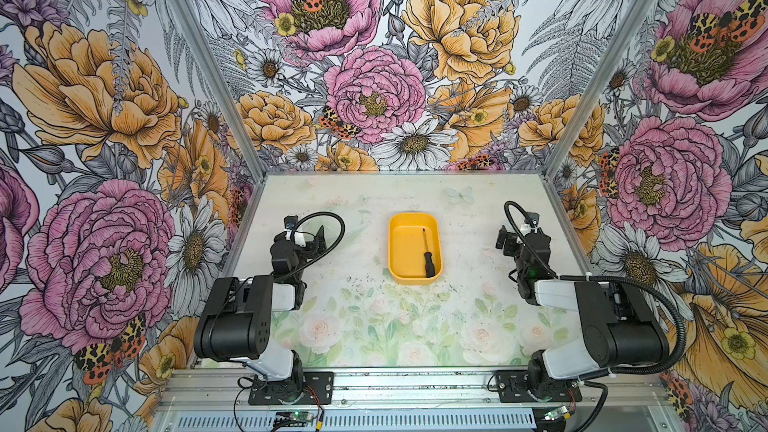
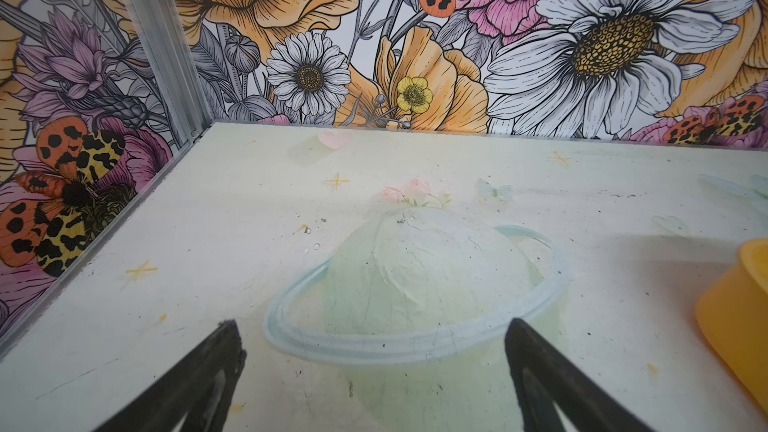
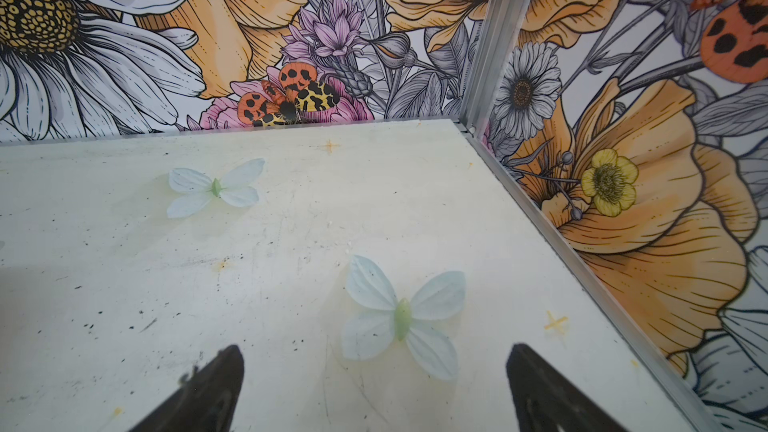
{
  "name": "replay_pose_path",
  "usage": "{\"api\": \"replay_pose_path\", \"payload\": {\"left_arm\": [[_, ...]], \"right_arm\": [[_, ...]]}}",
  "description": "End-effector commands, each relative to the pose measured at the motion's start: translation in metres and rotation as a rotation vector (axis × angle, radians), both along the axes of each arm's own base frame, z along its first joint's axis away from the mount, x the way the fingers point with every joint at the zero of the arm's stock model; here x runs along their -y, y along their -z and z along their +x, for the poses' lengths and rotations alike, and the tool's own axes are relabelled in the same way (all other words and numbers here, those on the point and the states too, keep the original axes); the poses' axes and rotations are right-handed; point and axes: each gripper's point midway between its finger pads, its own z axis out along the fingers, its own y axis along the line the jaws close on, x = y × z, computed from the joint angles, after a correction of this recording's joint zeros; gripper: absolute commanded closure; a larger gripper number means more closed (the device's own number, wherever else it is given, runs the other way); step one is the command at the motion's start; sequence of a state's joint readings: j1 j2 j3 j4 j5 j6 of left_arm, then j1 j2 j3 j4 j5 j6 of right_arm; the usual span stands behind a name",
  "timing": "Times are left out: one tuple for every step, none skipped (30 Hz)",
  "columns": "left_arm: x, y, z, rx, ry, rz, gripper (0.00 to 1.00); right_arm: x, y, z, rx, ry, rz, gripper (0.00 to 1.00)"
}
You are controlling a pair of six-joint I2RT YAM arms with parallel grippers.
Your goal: Put the screwdriver in the bin
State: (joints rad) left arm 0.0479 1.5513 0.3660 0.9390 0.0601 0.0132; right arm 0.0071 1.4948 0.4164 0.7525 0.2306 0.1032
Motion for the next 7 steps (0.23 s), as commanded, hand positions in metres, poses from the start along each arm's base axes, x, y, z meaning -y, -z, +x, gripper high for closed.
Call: {"api": "replay_pose_path", "payload": {"left_arm": [[-0.0023,-0.0041,0.0036,0.009,-0.016,-0.006,0.01],[-0.0021,-0.0040,0.0036,0.009,-0.016,-0.006,0.01],[-0.0025,-0.0041,0.0036,0.009,-0.017,-0.007,0.01],[-0.0023,-0.0041,0.0036,0.009,-0.016,-0.006,0.01],[-0.0023,-0.0044,0.0038,0.011,-0.016,-0.007,0.01],[-0.0024,-0.0039,0.0035,0.009,-0.017,-0.007,0.01],[-0.0022,-0.0042,0.0036,0.010,-0.016,-0.006,0.01]], "right_arm": [[-0.0003,-0.0062,0.0052,0.021,-0.007,0.000,0.00],[0.0001,-0.0062,0.0051,0.021,-0.005,-0.001,0.00],[-0.0002,-0.0059,0.0051,0.020,-0.006,-0.001,0.01],[-0.0006,-0.0060,0.0055,0.020,-0.008,-0.001,0.01],[-0.0006,-0.0056,0.0055,0.018,-0.009,-0.001,0.01],[-0.0001,-0.0065,0.0057,0.021,-0.007,-0.001,0.01],[-0.0005,-0.0064,0.0056,0.021,-0.008,-0.001,0.01]]}}
